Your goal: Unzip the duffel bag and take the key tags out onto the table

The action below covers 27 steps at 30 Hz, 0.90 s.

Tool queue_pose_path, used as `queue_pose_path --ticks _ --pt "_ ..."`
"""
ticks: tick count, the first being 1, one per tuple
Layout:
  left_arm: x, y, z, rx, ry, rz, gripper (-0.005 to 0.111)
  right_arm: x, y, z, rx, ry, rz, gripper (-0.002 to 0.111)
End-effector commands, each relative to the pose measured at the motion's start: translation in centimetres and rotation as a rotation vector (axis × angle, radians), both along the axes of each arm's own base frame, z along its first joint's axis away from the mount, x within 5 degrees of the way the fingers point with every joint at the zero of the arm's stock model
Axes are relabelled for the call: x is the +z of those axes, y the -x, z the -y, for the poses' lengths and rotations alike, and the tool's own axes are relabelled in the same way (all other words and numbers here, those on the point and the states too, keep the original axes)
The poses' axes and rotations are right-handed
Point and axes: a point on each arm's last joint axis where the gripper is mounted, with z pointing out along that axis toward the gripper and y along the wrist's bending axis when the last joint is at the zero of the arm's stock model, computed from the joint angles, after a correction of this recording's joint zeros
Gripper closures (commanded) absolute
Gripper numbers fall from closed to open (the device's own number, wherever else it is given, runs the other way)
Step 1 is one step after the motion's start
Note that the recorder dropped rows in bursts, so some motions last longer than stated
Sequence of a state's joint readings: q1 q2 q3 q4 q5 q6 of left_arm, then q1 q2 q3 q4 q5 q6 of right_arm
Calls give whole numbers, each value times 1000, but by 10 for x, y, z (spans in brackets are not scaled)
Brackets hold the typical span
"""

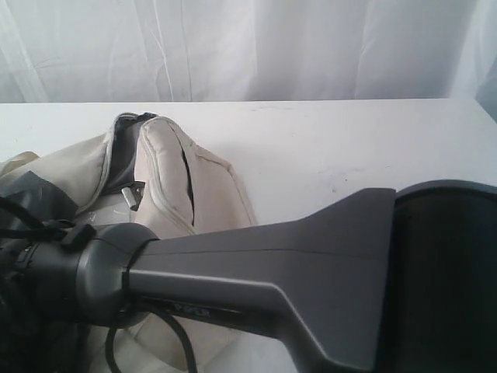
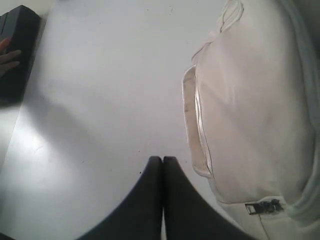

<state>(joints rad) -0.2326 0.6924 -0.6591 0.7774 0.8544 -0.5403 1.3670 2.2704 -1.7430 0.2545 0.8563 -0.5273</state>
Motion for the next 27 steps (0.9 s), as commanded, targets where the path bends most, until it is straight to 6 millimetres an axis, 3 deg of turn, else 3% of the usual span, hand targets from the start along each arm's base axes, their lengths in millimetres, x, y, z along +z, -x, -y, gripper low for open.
queue_pose_path --ticks 1,9,14,22,27 --pt "1 1 -1 5 -2 5 107 -14 5 3 1 43 -8 107" --pt "1 1 -1 5 -2 5 107 94 0 16 27 -194 126 108" --pt "0 2 -1 10 -3 0 107 155 -2 37 21 -306 227 108" --pt "0 2 -1 10 -3 0 107 209 -13 72 -80 -331 404 108" --pt "0 2 -1 10 -3 0 107 226 -7 85 -136 -356 342 108"
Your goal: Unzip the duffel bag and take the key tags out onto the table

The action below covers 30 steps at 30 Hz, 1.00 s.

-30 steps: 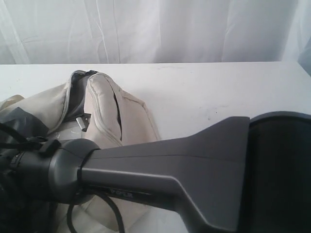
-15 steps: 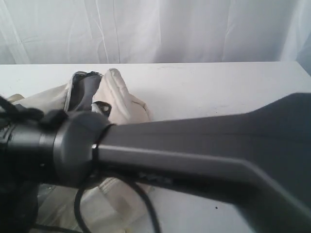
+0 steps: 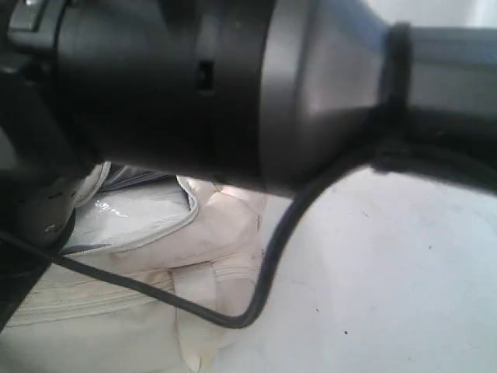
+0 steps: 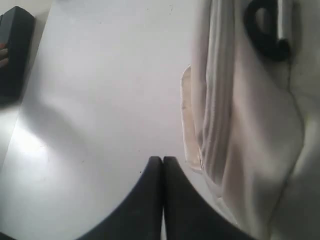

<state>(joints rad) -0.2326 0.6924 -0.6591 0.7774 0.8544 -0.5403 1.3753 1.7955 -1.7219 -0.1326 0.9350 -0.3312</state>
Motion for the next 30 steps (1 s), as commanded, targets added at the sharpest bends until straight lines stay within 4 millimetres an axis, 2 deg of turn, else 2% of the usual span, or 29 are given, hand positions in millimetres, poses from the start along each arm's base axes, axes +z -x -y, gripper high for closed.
queue_pose_path --ticks 1,3,7,10,13,18,20,24,27,30 --pt "0 2 -1 9 -1 0 107 23 6 15 -38 -60 -71 108" --pt "0 2 -1 9 5 -2 107 18 18 16 -23 -18 -217 108" --pt "0 1 0 5 16 7 107 -7 44 13 124 161 -483 108" --pt "0 -1 4 -20 59 29 107 -28 52 0 172 209 -613 108" --pt "-4 -2 16 -94 176 14 107 -54 60 -14 194 268 -653 108" --pt "-12 3 37 -317 291 -116 107 -108 65 -32 212 389 -668 108" --pt "-16 8 43 -364 342 -186 107 -119 67 -35 210 409 -700 108" --pt "-37 15 45 -389 345 -305 107 -115 70 -36 244 384 -725 99" --pt "-56 18 48 -357 412 -333 107 -99 71 -33 257 343 -729 86" --pt "-68 20 55 -373 504 -327 107 -81 71 -28 267 302 -722 68"
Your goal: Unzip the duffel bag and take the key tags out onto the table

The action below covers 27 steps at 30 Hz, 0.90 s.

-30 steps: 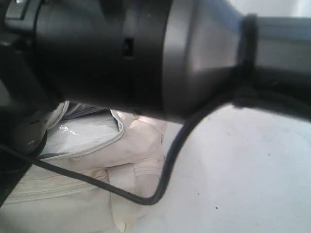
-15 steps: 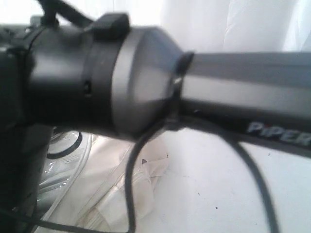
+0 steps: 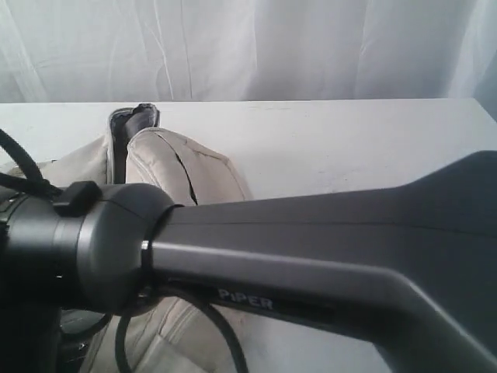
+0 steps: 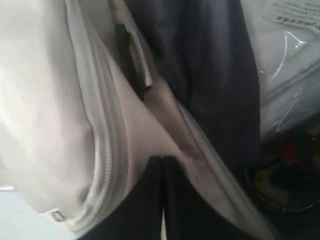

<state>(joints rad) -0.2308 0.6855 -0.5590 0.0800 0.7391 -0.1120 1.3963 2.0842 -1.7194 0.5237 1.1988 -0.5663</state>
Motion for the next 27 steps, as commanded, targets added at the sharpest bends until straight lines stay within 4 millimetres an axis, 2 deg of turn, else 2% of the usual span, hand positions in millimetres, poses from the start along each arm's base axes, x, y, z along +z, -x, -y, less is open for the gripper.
queue_pose_path --ticks 1,2,4,6,7,10,11,12,13,15,17,19,21,22,24,25,27 --pt "-27 10 8 -43 77 -118 107 46 15 10 16 -104 -80 62" --pt "-27 10 9 -49 89 -115 107 52 13 13 11 -119 -78 56" --pt "-27 10 9 -58 83 -110 107 66 5 18 1 -153 -45 52" --pt "-28 8 6 -62 40 -99 107 92 -20 25 -48 -256 126 52" --pt "-29 8 5 -64 25 -112 107 106 -43 25 -147 -361 264 52" --pt "-29 8 5 -65 25 -116 107 101 -75 15 -277 -446 398 53" --pt "-29 8 5 -65 24 -118 107 81 -86 8 -302 -399 403 55" --pt "-29 8 5 -65 22 -118 107 70 -88 5 -297 -366 397 57" --pt "-29 8 5 -66 17 -117 107 39 -90 1 -271 -245 372 61" --pt "-29 7 3 -68 -6 -110 107 -2 -84 2 -210 -38 278 65" --pt "-29 7 2 -69 -14 -101 107 -14 -70 4 -159 51 132 66" --pt "-29 6 2 -69 -16 -98 107 -8 -59 1 -122 12 18 66" --pt "-29 6 2 -69 -16 -98 107 -5 -54 -1 -94 -27 -9 66" --pt "-29 7 2 -69 -16 -100 107 -14 -49 -8 -51 -72 20 64" --pt "-29 6 2 -71 -25 -98 107 -38 -51 -27 -81 -165 85 51" --pt "-30 7 -2 -76 -68 -104 107 -59 -56 -35 -126 -176 111 46" --pt "-29 7 -3 -74 -89 -104 107 -89 -64 -36 -131 -109 186 46"
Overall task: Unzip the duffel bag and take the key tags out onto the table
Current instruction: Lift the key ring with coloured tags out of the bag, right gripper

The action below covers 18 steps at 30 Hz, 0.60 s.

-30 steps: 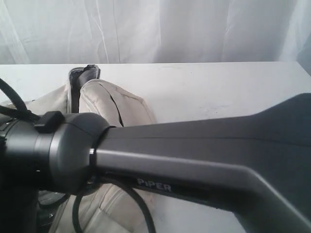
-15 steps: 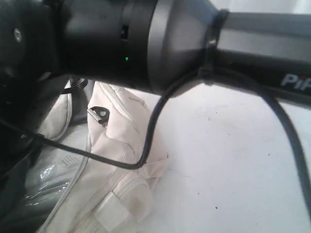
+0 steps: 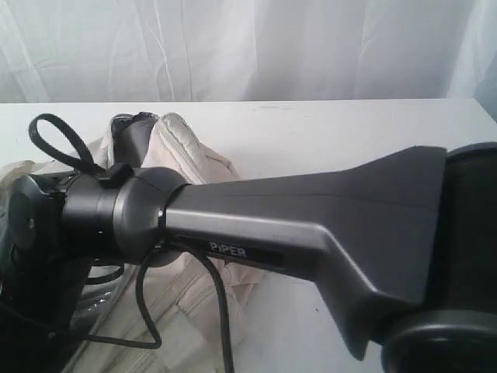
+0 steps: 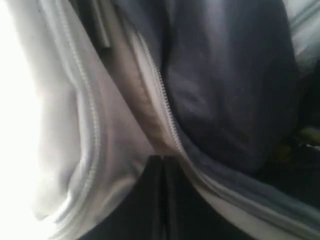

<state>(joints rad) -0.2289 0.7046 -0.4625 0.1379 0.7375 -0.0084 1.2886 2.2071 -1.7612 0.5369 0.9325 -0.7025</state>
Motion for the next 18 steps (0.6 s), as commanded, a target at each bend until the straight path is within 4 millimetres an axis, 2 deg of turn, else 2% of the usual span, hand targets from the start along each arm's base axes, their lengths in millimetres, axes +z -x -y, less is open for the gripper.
queue_pose_path --ticks 1,6,8,10,11,12,13,14,16,17,18 --pt "1 2 2 24 42 -16 107 -56 -3 -5 -20 110 80 46" --pt "1 2 2 24 42 -16 107 -86 -1 -2 -12 195 55 51" --pt "1 2 2 24 42 -16 107 -94 0 1 0 234 40 59" --pt "1 2 2 25 43 -14 107 -95 2 5 20 277 19 78" --pt "1 2 2 25 43 -14 107 -90 2 7 30 292 9 93" --pt "1 2 2 25 43 -14 107 -85 2 8 36 298 4 100" --pt "1 2 2 25 43 -14 107 -69 2 10 48 294 -1 108" --pt "1 2 2 25 43 -14 107 -59 1 11 51 288 -5 108" --pt "1 2 2 25 43 -14 107 -22 -2 16 55 240 2 108" --pt "1 2 2 25 43 -14 107 5 -4 20 50 190 20 108" --pt "1 2 2 25 43 -14 107 20 -5 23 46 162 28 108"
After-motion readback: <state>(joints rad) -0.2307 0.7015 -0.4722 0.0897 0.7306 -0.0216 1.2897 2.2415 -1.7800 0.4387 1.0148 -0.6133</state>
